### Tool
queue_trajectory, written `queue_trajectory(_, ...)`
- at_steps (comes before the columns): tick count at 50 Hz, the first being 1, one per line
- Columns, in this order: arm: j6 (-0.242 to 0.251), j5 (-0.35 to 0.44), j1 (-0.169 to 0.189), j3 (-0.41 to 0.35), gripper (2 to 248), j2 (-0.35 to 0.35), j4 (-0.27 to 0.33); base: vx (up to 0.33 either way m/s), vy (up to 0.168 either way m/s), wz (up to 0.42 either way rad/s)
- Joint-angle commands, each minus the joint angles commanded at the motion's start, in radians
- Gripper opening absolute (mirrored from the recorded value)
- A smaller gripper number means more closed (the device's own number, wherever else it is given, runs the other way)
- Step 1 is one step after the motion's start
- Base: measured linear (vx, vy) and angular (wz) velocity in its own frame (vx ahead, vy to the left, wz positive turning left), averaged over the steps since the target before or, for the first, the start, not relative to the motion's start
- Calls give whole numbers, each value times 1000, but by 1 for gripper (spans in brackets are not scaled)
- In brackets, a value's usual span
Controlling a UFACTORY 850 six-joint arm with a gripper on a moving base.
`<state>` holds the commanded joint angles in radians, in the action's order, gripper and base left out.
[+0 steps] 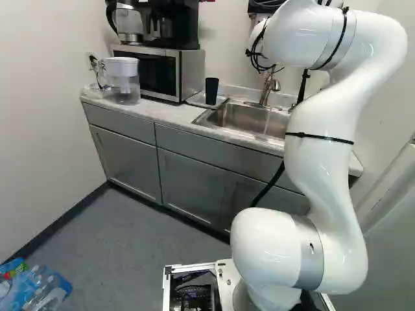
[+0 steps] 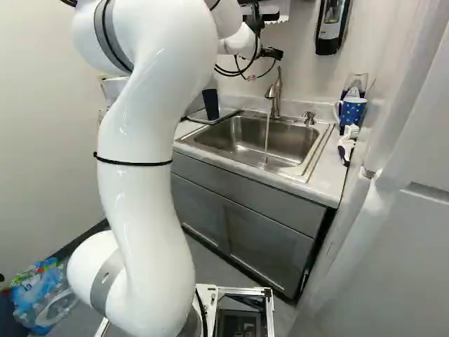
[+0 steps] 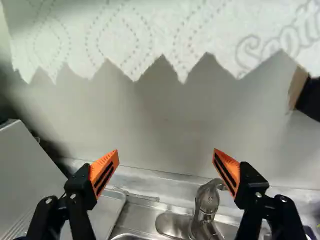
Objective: Rinse the cup and place it in the tray
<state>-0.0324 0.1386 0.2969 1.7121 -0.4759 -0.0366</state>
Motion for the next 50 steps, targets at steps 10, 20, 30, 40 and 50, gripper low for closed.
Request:
queue_trajectory(10, 0, -28, 1, 14, 247, -12, 0, 0, 0, 0)
queue_trajectory(20, 0, -55, 1, 40, 247, -32, 0, 0, 0, 0)
queue_trajectory(30, 0, -83, 1, 49, 247, -40, 0, 0, 0, 0)
queue_trajectory(40, 0, -102, 1, 49, 247, -39, 0, 0, 0, 0)
queue_trajectory(50, 0, -112, 2, 25, 247, -21, 0, 0, 0, 0)
